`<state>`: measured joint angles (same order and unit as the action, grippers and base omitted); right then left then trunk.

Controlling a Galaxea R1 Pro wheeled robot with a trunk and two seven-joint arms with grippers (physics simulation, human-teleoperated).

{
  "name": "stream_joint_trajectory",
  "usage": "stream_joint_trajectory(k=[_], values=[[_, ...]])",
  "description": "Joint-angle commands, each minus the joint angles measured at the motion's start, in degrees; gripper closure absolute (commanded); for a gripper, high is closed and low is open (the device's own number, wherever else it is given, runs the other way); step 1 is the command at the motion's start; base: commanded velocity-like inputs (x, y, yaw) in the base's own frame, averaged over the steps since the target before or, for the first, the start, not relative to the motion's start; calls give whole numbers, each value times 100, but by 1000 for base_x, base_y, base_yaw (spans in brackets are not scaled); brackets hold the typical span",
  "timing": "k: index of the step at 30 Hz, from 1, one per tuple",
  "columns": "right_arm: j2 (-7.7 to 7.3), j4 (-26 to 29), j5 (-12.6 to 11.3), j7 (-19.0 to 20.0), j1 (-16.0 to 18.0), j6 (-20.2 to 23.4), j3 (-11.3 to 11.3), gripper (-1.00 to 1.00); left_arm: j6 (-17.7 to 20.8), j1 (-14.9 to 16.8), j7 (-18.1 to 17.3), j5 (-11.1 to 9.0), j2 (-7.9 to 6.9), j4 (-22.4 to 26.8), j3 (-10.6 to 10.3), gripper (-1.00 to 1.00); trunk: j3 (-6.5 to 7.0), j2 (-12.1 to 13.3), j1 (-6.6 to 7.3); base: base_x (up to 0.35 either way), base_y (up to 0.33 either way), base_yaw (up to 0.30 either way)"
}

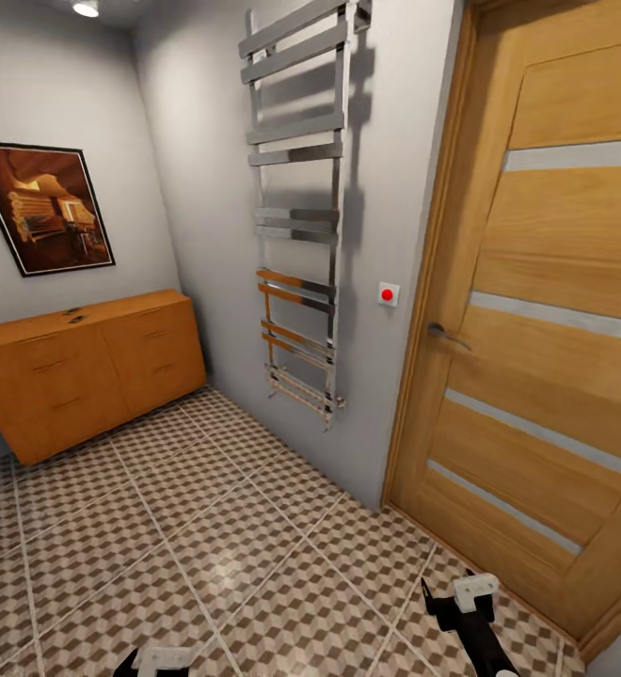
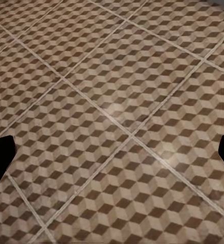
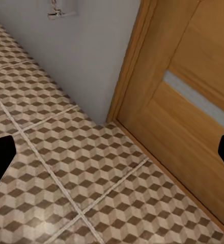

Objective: Take the four mousetraps from the cabinet in the bathroom and place them on the bathroom floor. Make sure all four end up on the same floor surface, and ensure that at least two of them are either under or directly next to the same bathroom sink.

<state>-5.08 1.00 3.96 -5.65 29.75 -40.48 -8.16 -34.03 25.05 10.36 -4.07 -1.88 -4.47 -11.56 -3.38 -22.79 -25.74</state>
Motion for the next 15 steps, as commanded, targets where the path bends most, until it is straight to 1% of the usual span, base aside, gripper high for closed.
stream_joint_trajectory(k=[1,15], values=[[-2,-3,43,-59,4,-10,-36,-100,-33,11,10,-41,4,-22,-50,-100,-13,-13,-4,0,0,282],[-2,-3,43,-59,4,-10,-35,-100,-33,9,10,-41,4,-24,-50,-100,-13,-13,-4,0,0,282]])
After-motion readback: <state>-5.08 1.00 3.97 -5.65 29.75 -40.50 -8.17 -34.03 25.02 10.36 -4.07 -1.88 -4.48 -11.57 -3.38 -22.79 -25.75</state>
